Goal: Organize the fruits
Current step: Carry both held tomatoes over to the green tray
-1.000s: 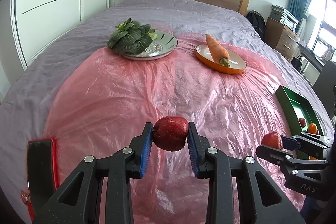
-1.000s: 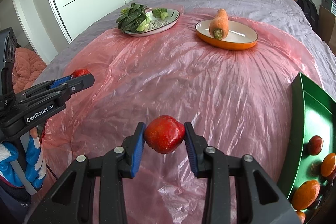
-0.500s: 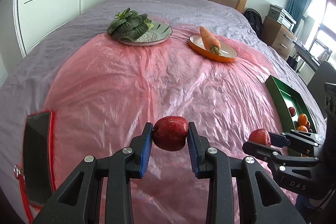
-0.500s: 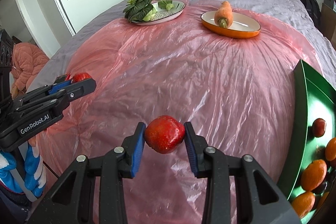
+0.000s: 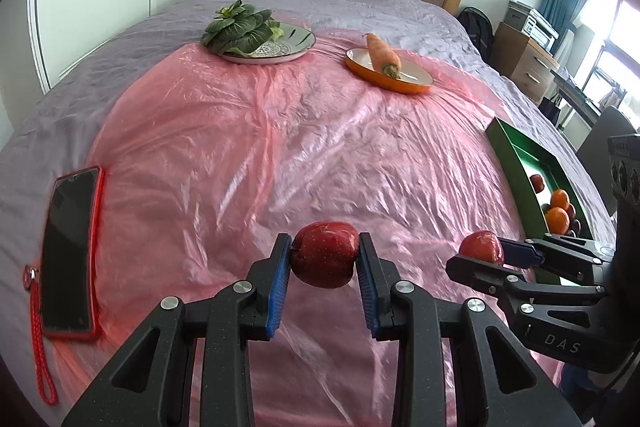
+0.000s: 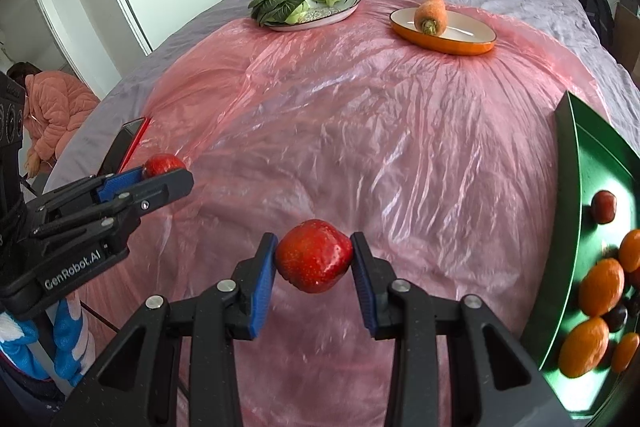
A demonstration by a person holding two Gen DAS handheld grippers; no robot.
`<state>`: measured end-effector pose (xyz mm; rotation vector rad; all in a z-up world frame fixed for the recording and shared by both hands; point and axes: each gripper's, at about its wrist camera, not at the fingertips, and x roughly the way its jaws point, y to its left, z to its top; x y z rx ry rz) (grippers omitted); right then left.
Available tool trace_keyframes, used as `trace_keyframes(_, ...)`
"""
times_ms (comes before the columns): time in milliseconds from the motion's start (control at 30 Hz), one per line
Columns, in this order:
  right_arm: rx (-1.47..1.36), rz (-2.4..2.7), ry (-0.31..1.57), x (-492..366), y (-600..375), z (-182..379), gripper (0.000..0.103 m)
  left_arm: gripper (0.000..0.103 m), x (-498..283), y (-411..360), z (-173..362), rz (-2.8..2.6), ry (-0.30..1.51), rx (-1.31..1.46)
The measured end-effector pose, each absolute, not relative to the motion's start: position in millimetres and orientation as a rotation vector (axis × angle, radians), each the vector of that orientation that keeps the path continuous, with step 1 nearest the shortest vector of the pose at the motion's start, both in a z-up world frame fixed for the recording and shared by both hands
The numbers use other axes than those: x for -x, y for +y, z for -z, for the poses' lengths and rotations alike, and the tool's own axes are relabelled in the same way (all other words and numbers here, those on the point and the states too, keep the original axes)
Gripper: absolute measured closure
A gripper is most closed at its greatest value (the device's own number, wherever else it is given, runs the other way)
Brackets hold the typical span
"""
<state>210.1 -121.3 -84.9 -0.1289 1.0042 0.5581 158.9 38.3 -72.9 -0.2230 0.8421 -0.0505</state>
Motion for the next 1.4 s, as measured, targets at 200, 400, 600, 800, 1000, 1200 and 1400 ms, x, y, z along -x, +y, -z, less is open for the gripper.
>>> trace_keyframes(200,0.13,-0.551,1.004,-195.0,-128.4,77.9,0.041,0.075,-144.4,32.3,67.7,0.046,0.845,0.221)
trace_keyframes(400,0.128,-0.549,1.015,-181.9,-135.9,75.4,0.041,0.075,-130.7,26.3,66.6,0.04,0.855,0.213)
trace_keyframes(600,0.129,-0.551,1.028,-165.5,-141.0,76.3,0.041,0.075,-117.9,23.0,69.8,0.029,0.878,0.203)
trace_keyframes(800,0.131,-0.556,1.03,-154.3,-144.4,73.3,0.041,0.075,-104.6,15.6,67.0,0.031,0.885,0.183)
trace_keyframes(1000,0.141,-0.566,1.023,-140.0,-145.2,67.1,0.041,0.075,-91.2,6.3,60.9,0.04,0.887,0.164)
trace_keyframes(1200,0.139,-0.568,1.023,-126.4,-151.0,64.6,0.041,0.075,-79.1,-4.5,54.0,0.047,0.889,0.135)
trace_keyframes(1400,0.128,-0.556,1.022,-113.5,-165.3,61.6,0.041,0.075,-70.7,-18.0,43.4,0.057,0.881,0.104)
